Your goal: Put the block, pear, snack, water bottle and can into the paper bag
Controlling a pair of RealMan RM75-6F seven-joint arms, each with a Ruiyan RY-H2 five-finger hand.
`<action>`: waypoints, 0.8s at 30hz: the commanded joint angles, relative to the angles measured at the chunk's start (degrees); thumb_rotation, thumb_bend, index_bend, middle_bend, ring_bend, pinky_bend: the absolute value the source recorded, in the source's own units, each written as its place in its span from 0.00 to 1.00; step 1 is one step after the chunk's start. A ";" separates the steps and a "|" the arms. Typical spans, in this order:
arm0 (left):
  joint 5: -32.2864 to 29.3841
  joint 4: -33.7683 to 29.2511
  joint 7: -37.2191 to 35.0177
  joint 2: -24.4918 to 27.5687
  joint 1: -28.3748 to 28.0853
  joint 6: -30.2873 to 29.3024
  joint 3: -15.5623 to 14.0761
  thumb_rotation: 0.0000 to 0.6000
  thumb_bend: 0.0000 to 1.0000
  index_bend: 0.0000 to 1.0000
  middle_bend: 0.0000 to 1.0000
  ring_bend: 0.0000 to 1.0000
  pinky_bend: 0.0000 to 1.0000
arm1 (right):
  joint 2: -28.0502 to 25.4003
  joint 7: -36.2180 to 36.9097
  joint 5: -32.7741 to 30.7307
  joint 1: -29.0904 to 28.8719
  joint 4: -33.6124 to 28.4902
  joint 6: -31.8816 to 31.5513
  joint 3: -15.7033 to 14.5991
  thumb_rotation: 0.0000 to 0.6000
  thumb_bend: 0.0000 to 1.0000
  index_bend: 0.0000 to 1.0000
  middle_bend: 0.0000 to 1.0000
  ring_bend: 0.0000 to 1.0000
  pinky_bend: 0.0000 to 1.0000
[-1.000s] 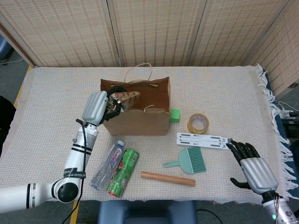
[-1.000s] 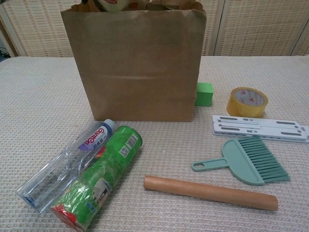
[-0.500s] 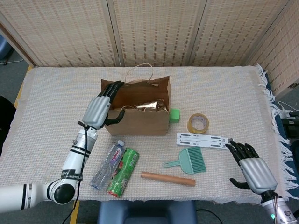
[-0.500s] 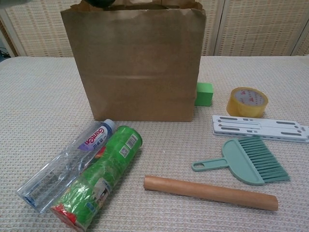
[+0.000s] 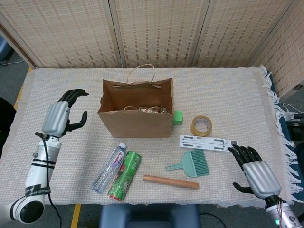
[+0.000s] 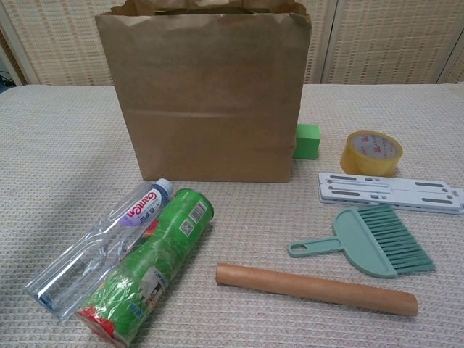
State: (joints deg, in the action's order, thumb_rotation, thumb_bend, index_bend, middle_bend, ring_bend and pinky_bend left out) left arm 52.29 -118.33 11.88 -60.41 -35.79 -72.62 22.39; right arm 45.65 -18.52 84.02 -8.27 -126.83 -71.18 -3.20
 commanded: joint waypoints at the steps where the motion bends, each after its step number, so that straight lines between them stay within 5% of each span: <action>1: 8.21 1.58 -7.75 4.52 6.39 0.13 -5.09 1.00 0.49 0.24 0.17 0.12 0.29 | 0.19 -0.34 0.10 -0.07 -0.12 0.31 -0.18 1.00 0.10 0.00 0.00 0.00 0.00; 6: 18.85 7.32 -15.15 5.94 12.09 -0.50 -11.27 1.00 0.49 0.25 0.17 0.12 0.29 | 0.56 -1.05 0.60 0.06 -0.48 0.27 -0.47 1.00 0.10 0.00 0.00 0.00 0.00; 12: 36.75 21.75 -19.62 3.19 15.72 -4.93 -18.68 1.00 0.49 0.23 0.16 0.12 0.29 | 1.47 -2.67 0.63 0.05 -0.70 0.51 -0.74 1.00 0.10 0.00 0.00 0.00 0.00; 19: 59.25 44.90 -15.79 -1.73 12.80 -9.35 -25.86 1.00 0.44 0.11 0.08 0.09 0.25 | 2.34 -4.23 0.32 -0.02 -0.84 0.58 -0.82 1.00 0.10 0.00 0.00 0.00 0.00; 24: 68.70 53.28 -12.82 -3.89 9.10 -8.96 -29.64 1.00 0.38 0.01 0.00 0.00 0.14 | 2.64 -4.48 -0.50 -0.24 -0.65 0.69 -0.58 1.00 0.10 0.00 0.00 0.00 0.00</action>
State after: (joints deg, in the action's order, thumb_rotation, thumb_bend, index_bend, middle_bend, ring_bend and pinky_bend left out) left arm 114.48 -70.62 -3.33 -61.78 -24.02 -80.47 -3.29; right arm 48.27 -22.99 83.54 -8.49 -127.50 -70.50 -3.80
